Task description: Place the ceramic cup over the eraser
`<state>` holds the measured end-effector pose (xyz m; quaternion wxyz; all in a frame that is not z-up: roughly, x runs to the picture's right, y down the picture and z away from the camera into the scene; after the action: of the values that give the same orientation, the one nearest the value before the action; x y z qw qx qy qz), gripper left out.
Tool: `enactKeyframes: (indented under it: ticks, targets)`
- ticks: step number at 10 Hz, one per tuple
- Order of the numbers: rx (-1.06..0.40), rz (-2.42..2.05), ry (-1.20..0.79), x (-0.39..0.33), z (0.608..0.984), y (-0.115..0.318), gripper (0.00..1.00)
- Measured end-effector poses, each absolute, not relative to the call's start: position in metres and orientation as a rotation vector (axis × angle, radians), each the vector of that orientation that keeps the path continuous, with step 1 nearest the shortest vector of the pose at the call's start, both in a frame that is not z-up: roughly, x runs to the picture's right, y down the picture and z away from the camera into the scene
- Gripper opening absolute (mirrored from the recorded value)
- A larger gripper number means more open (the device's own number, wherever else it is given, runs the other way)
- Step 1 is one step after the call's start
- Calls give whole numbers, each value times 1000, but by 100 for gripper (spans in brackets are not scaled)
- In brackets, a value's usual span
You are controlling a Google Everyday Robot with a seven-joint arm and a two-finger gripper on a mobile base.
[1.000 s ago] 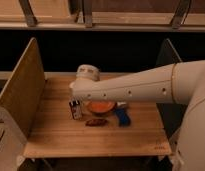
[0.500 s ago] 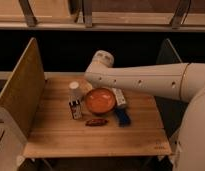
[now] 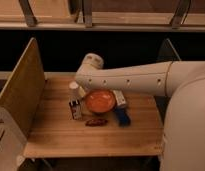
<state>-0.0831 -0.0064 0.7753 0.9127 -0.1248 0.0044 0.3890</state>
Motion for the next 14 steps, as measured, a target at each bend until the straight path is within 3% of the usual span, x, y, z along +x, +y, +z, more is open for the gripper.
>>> enactKeyframes:
  ticks: [5, 14]
  targets:
    - [-235, 618, -84, -131, 789, -54, 71]
    - [-293, 654, -112, -116, 812, -41, 71]
